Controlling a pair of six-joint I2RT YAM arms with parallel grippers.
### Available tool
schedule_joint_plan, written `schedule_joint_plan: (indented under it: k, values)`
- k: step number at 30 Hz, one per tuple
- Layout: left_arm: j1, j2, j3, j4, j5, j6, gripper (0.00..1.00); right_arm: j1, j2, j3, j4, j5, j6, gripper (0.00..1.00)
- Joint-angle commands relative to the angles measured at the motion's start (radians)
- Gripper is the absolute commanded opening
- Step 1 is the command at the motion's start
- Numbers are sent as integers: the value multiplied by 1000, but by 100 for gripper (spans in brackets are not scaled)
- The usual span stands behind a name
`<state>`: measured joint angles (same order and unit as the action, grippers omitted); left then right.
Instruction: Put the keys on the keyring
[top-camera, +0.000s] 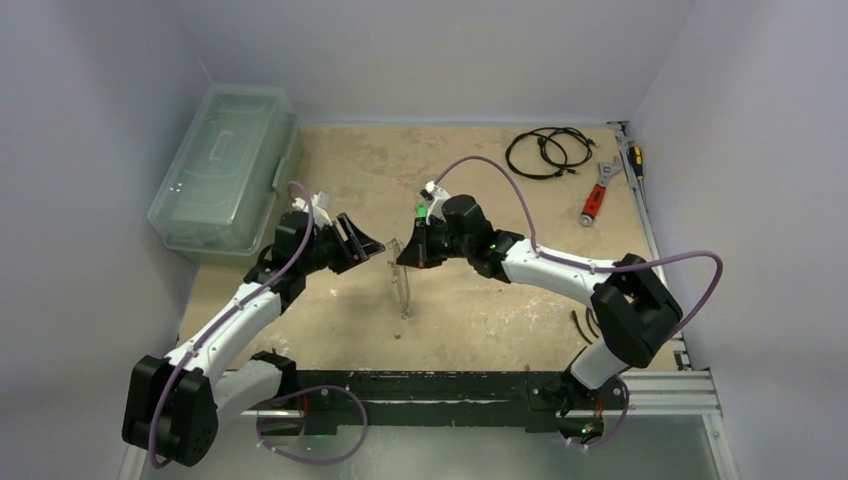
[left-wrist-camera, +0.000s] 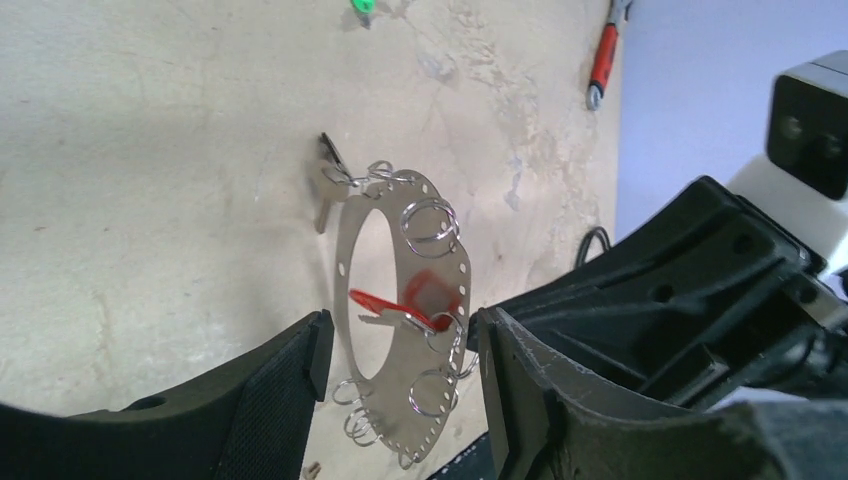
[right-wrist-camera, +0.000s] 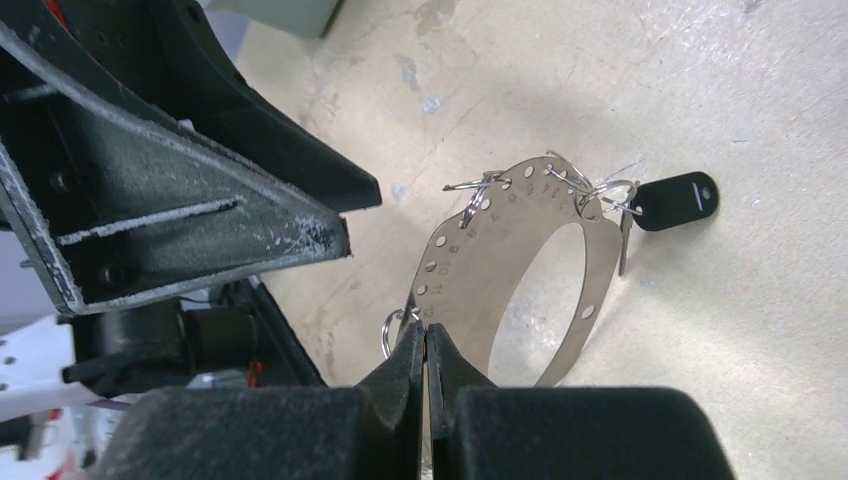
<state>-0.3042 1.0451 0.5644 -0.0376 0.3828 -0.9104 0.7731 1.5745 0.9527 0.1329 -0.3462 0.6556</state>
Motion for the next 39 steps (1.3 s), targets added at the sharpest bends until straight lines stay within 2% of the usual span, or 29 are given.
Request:
schedule_joint_plan:
  k: [1,7,13,23,29,34,39]
  values:
    - [-4,-49,73,-74,-78,104,56,37,-54,86,-157,139,-124,0]
    - [-4,-79,118,-131,-137,170,54,57,-71,156,-263,211,-195,0]
    - [-4,-95,113,-118,-126,180,52,71,-57,184,-272,199,-216,0]
    - [-6,-160,-19,89,6,234,56,75,-23,228,-216,195,-164,0]
    - [-14,-208,-170,258,38,117,57,74,19,233,-196,212,-94,0]
    - [-61,-217,-234,364,53,47,55,70,33,222,-168,263,-36,0]
    - [-99,-202,-232,366,18,54,54,48,80,234,-136,249,-8,0]
